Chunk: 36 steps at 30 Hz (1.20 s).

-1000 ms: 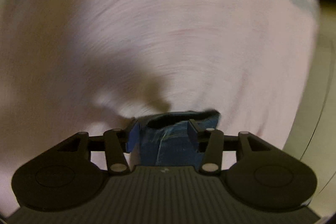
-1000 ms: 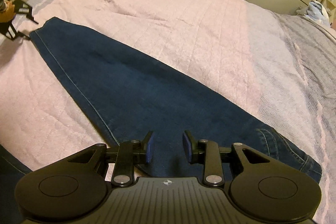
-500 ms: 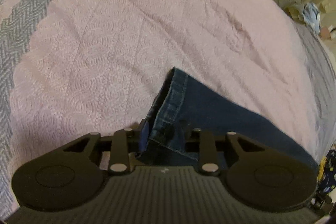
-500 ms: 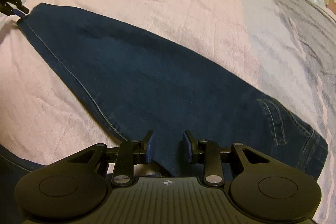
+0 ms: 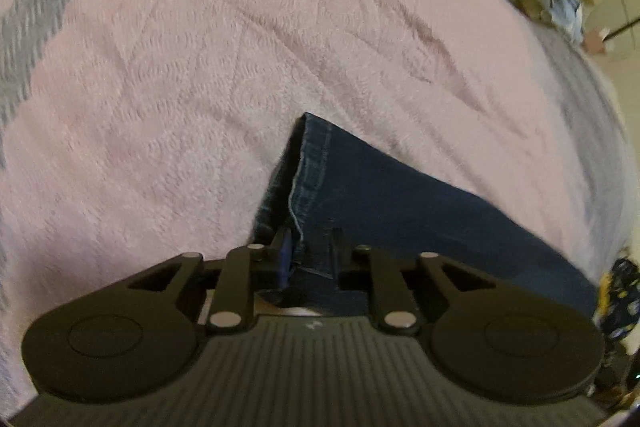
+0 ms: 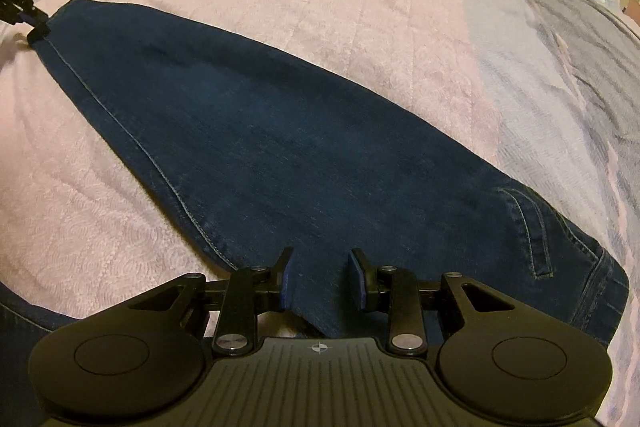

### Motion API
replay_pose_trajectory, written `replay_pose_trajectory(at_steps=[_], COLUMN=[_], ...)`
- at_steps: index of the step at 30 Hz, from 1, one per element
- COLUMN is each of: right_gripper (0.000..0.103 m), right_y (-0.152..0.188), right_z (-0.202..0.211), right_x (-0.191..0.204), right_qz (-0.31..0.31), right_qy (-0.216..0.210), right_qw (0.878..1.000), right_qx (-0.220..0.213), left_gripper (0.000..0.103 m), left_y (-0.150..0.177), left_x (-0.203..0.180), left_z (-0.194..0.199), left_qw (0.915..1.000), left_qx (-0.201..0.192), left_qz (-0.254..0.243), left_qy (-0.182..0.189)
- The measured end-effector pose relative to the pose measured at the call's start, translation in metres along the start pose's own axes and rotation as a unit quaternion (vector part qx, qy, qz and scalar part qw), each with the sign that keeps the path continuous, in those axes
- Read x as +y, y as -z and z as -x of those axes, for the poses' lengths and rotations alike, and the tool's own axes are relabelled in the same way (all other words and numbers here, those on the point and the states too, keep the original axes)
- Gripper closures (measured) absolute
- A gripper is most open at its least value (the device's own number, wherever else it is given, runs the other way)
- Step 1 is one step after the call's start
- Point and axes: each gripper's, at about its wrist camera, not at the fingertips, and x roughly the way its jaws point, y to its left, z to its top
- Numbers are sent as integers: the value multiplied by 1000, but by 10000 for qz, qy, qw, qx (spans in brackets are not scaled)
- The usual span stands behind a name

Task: Fold clothes

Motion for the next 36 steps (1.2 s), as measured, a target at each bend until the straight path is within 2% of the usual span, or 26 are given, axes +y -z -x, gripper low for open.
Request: replay_pose_trajectory(at_steps=[6, 8, 11, 12, 17, 18, 19, 20, 22, 23, 25, 27, 28, 29, 31, 34, 36], right_gripper=[71, 71, 71, 71, 71, 71, 71, 71, 71, 71, 71, 71, 71, 71, 71, 71, 71], right_y=[1, 2, 1, 0, 0, 1, 2, 3, 4, 5, 3, -3, -4, -3, -1, 2, 1], right_z=[-1, -2, -2, -2, -1, -1, -3, -5, -10, -13, -18, -13, -9, -8, -11, -12, -11], right_x=[-1, 1, 2, 3, 1, 0, -1, -2, -4, -2, 3, 6, 5, 4, 1, 2, 3], right_qz=[-86, -97, -47, -31, 1, -8, -38, -71, -188, -227, -145, -22, -100, -178, -286, -347, -368], right_qy=[12, 28, 37, 41, 75, 72, 61, 43, -72, -129, -110, -133, -151, -199, -285, -334, -371], right_qw=[10000, 9999, 10000, 10000, 10000, 10000, 9999, 9999, 9996, 9994, 9993, 9997, 9998, 9996, 9989, 9984, 9982], right_qx=[9, 24, 19, 17, 28, 38, 76, 113, 178, 242, 320, 215, 129, 109, 233, 309, 290], left_gripper=[87, 86, 91, 101, 99, 98, 98, 98, 97, 97, 100, 100, 98, 97, 98, 96, 94], left_y=[5, 5, 3, 3, 11, 14, 19, 25, 42, 47, 51, 49, 48, 48, 54, 64, 64], left_x=[-10, -9, -7, -8, 2, 15, 22, 27, 26, 24, 17, 20, 28, 33, 26, 11, 10], left_z=[-1, -4, -10, -11, 43, 54, 58, 56, 28, 17, 14, 35, 46, 49, 43, 31, 19], left_qw=[9978, 9975, 9989, 9992, 9965, 9962, 9966, 9971, 9933, 9904, 9916, 9954, 9951, 9960, 9953, 9869, 9855], left_qx=[173, 160, 63, 41, -568, -551, -417, -196, 444, 582, 199, -571, -805, -713, -342, 101, 139], left_qz=[-566, -576, -404, -381, -490, -390, -468, -619, -1034, -1153, -1158, -772, -519, -493, -895, -1459, -1418], left_qy=[-310, -375, -227, -150, 374, 549, 528, 387, -263, -487, -544, 2, 230, 219, -134, -675, -924])
